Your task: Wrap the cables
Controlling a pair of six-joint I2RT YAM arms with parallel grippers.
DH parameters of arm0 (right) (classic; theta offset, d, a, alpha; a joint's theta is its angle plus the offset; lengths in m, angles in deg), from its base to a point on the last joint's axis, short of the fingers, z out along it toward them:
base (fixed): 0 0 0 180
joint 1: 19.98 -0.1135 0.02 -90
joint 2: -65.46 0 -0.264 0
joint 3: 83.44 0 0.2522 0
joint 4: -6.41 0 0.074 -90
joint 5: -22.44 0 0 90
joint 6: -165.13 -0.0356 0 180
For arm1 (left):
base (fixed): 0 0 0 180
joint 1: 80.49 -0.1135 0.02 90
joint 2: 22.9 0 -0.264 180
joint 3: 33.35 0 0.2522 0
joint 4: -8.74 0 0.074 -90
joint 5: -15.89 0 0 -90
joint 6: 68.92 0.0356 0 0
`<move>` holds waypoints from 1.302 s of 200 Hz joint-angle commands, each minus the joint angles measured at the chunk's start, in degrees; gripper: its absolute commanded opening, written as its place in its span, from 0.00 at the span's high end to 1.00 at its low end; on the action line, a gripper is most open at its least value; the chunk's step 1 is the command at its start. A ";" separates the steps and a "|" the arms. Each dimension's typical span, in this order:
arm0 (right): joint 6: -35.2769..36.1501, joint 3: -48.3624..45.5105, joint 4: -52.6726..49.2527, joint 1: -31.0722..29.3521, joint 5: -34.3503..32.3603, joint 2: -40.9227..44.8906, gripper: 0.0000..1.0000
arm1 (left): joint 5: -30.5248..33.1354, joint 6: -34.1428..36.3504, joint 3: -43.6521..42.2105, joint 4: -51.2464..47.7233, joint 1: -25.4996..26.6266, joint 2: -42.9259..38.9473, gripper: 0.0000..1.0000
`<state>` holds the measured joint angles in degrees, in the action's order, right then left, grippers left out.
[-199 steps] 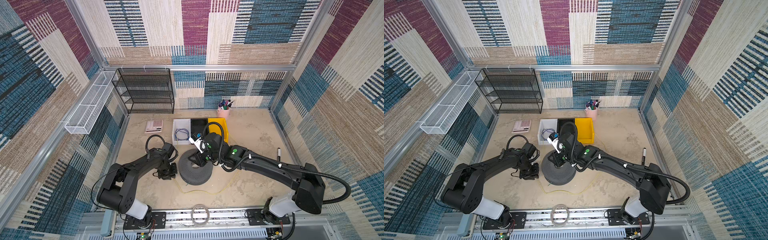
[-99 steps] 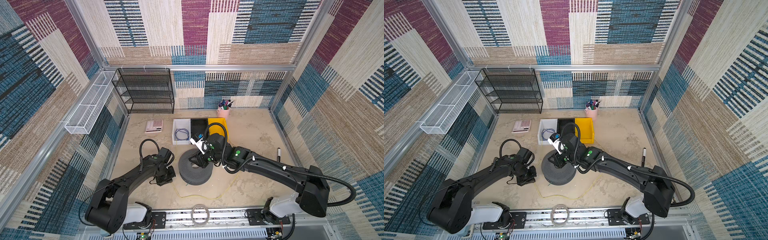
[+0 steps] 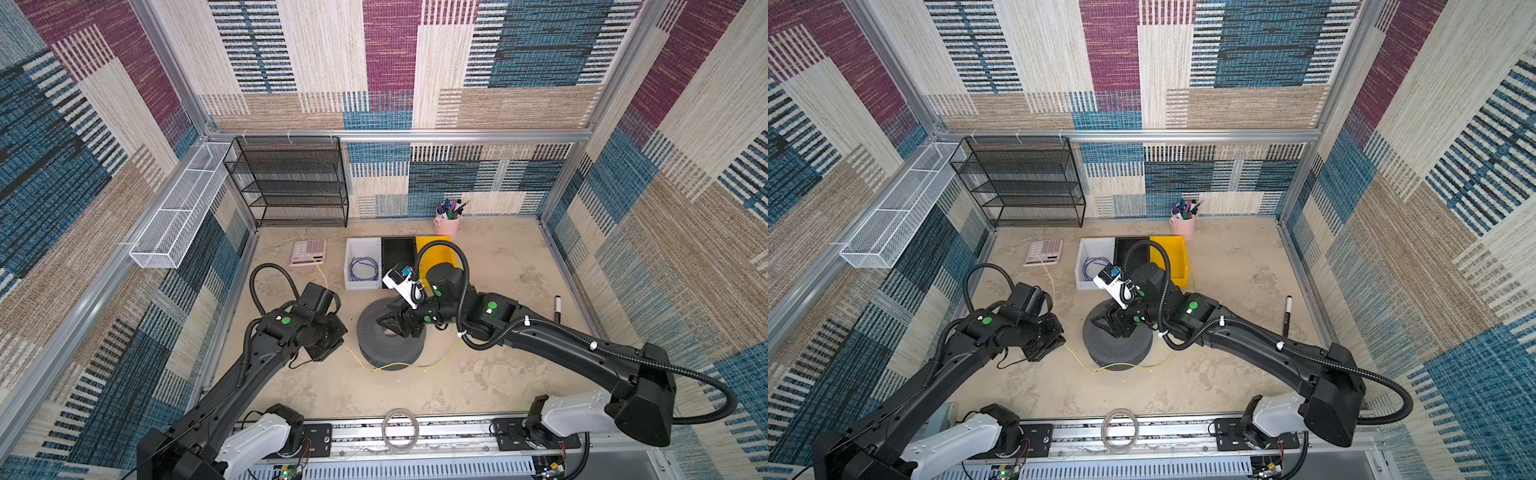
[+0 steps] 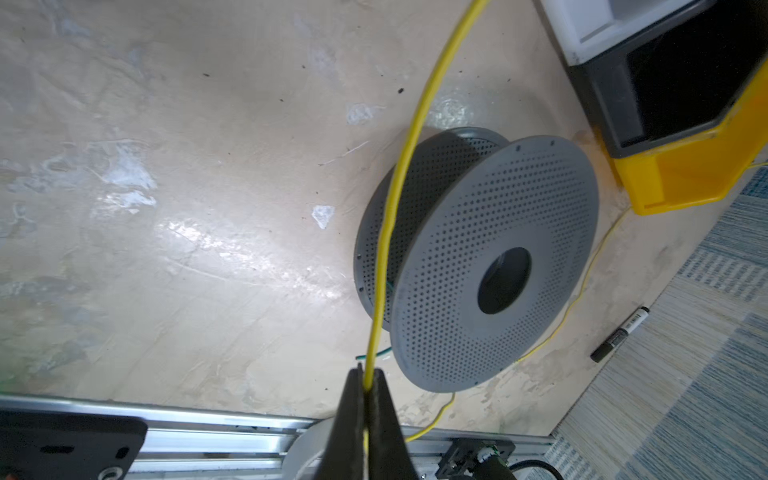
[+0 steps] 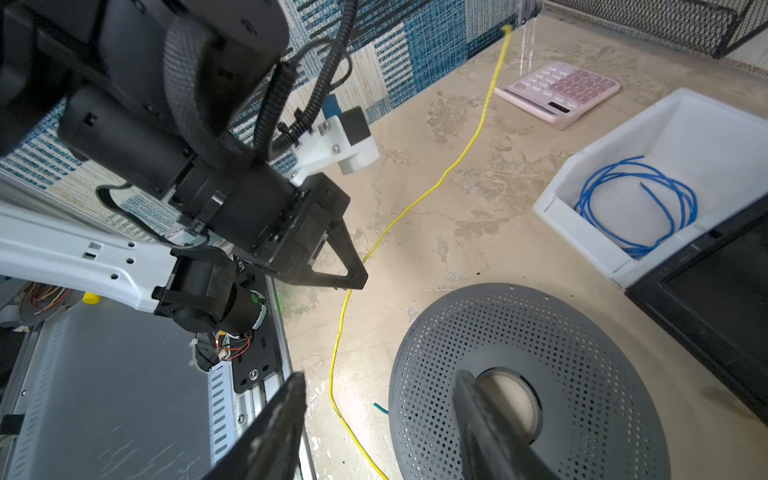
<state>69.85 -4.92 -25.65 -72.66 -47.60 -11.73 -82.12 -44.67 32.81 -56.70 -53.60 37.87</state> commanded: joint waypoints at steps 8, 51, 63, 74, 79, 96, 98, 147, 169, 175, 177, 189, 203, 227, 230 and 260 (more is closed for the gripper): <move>3.13 -1.53 0.08 0.02 0.56 1.22 0.35 | 5.13 -8.75 4.21 -0.83 4.79 1.68 1.00; 4.94 -1.65 0.02 -0.01 0.68 3.05 0.29 | 9.16 -17.42 3.58 5.45 11.49 1.99 1.00; 5.27 -1.71 -0.20 -0.02 1.19 2.93 0.28 | 9.33 -18.93 3.46 7.51 12.97 2.94 1.00; 5.69 -2.22 -0.65 0.01 1.21 2.75 0.27 | 9.46 -19.63 3.99 9.51 14.31 3.95 1.00; 5.69 -2.62 -0.72 -0.04 0.64 2.81 0.27 | 9.65 -19.59 4.38 10.45 14.79 4.33 1.00; 5.75 -4.20 -0.99 -0.04 -2.45 4.40 0.25 | 10.77 -19.80 6.61 11.73 16.54 5.85 1.00; 5.81 -4.31 -1.13 0.02 -2.69 4.65 0.24 | 10.81 -19.73 6.93 11.70 16.70 6.03 1.00; 6.83 -5.69 -2.89 2.24 -0.89 10.10 0.18 | 11.65 -17.89 9.54 12.08 17.40 6.58 1.00; 7.11 -5.77 -2.65 2.24 2.72 7.48 0.19 | 11.83 -18.20 8.27 13.33 17.58 5.69 1.00; 7.17 -6.01 -2.63 2.28 3.58 6.90 0.20 | 11.96 -18.15 8.09 13.49 17.58 5.46 1.00; 7.24 -6.14 -2.55 2.27 3.72 6.53 0.20 | 12.07 -18.04 8.07 13.46 17.58 5.42 1.00; 7.39 -7.16 -1.73 2.28 4.19 5.73 0.20 | 12.47 -18.02 7.78 13.61 17.58 4.98 1.00; 7.49 -8.75 0.55 2.25 4.24 5.54 0.21 | 12.51 -17.45 7.62 14.33 17.58 4.74 1.00; 8.57 -8.21 2.54 2.24 3.42 3.22 0.22 | 11.65 -16.31 8.79 14.34 17.67 5.62 1.00; 8.87 -7.82 2.57 2.24 3.25 2.66 0.22 | 11.54 -16.25 8.92 14.35 17.67 5.79 1.00; 10.92 -5.03 4.09 2.31 3.39 -2.13 0.28 | 9.88 -15.43 9.65 14.33 17.75 7.11 1.00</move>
<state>78.44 -11.92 -25.74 -70.37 -44.58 -11.27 -71.52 -61.79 41.71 -43.63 -35.96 44.23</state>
